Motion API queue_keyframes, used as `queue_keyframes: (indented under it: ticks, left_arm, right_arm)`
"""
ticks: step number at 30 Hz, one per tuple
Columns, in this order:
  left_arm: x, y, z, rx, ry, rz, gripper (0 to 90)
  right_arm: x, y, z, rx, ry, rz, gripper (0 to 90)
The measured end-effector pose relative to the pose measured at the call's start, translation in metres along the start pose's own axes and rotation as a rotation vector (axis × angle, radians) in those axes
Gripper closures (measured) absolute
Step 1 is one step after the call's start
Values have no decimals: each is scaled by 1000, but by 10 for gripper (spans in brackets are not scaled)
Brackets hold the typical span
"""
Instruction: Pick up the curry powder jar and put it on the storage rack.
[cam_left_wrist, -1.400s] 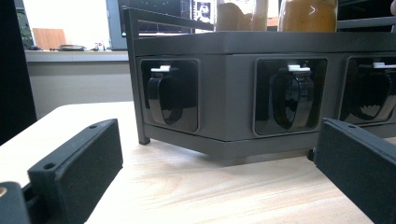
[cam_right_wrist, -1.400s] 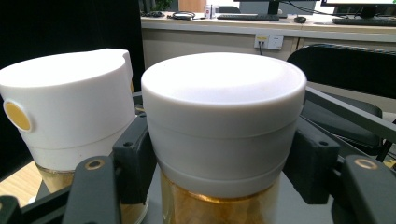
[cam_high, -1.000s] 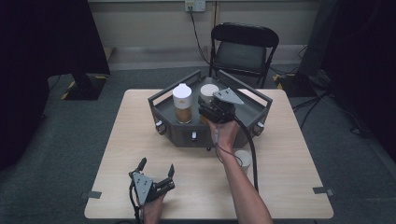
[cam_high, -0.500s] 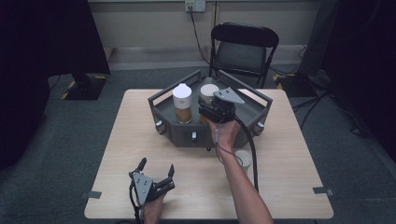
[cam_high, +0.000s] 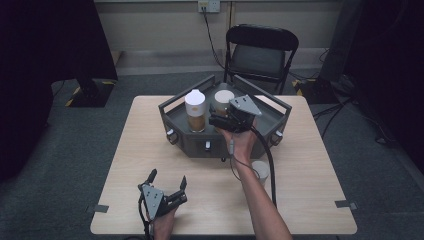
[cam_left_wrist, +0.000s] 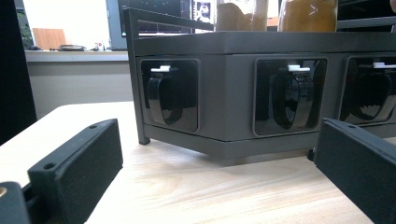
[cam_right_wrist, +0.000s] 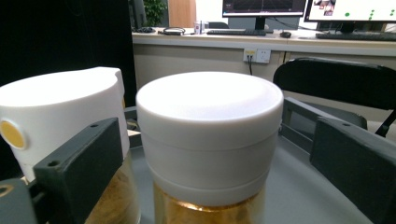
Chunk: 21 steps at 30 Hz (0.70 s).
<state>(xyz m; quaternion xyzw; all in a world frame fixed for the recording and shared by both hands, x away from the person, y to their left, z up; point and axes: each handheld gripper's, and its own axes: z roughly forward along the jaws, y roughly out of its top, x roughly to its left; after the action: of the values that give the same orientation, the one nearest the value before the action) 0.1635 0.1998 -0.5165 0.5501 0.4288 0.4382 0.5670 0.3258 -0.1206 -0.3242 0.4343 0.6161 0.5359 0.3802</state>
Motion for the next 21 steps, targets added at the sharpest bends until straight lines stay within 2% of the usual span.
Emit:
queue_keyframes:
  ticks: [8,12,21]
  left_arm:
    - [0,0,0,0,0,0,5]
    - [0,0,0,2,0,2,5]
    - [0,0,0,1,0,1,5]
  right_arm:
    - [1,-3,-10,-48,7,3,0]
    - [-2,-3,-16,-66,25,33,0]
    - [-1,-4,-29,-88,24,28,0]
